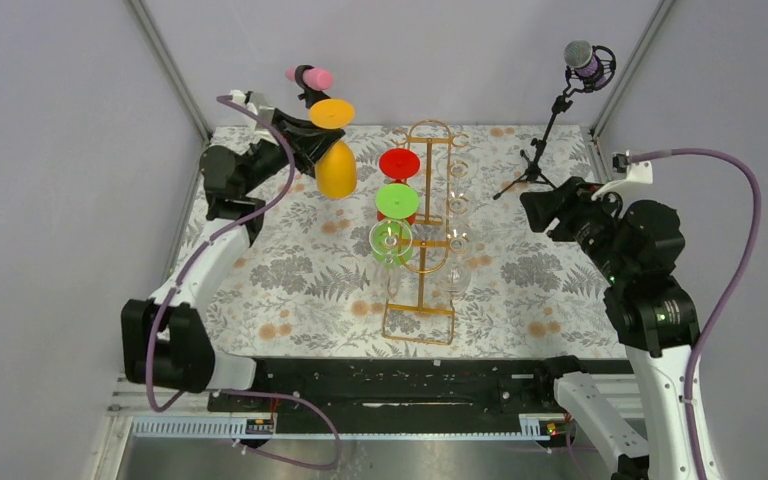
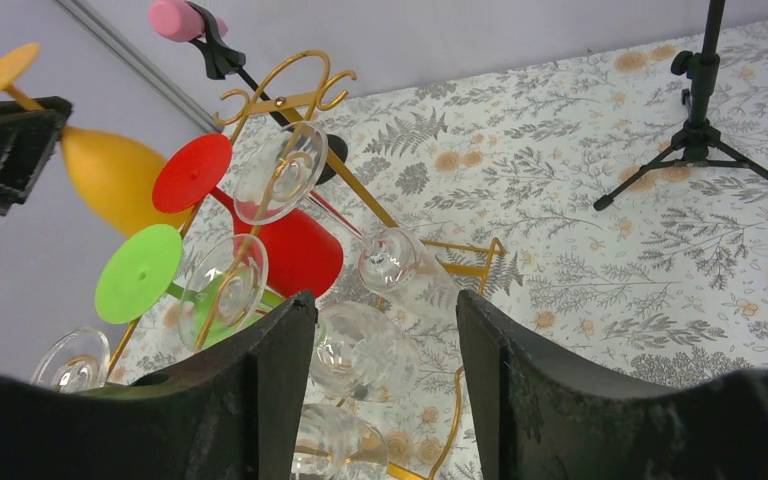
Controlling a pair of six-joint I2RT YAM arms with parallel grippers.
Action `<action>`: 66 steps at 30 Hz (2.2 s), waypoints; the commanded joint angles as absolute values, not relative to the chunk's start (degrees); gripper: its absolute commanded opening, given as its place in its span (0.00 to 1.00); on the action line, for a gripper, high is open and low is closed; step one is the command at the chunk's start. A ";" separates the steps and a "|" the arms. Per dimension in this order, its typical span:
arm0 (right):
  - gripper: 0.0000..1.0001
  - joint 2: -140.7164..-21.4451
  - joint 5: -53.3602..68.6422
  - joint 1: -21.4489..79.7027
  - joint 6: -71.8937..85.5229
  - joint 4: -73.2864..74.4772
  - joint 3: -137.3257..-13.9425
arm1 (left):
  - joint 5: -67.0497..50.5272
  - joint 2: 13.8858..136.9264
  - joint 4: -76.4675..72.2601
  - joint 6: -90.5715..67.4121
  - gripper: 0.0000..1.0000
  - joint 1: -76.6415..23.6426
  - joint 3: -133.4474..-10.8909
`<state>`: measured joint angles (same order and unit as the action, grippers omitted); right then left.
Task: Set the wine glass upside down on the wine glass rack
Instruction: Turn the wine glass upside down at the wine rack.
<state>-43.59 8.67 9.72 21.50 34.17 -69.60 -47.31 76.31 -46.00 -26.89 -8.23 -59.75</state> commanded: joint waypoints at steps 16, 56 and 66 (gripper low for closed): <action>0.62 -37.13 11.17 9.38 19.47 38.22 -64.75 | -62.53 99.04 -66.77 -25.37 0.00 -11.14 -74.85; 0.62 -34.98 15.41 9.37 17.66 34.72 -61.87 | -65.96 108.27 -49.65 -16.28 0.00 -16.67 -84.48; 0.62 -34.78 15.94 9.36 17.83 33.91 -61.00 | -65.93 107.03 -40.06 -6.61 0.00 -18.02 -83.66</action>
<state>-35.03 14.61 9.67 17.85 36.62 -60.71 -64.73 108.05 -43.05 -12.40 -17.52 -82.81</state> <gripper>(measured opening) 0.622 0.121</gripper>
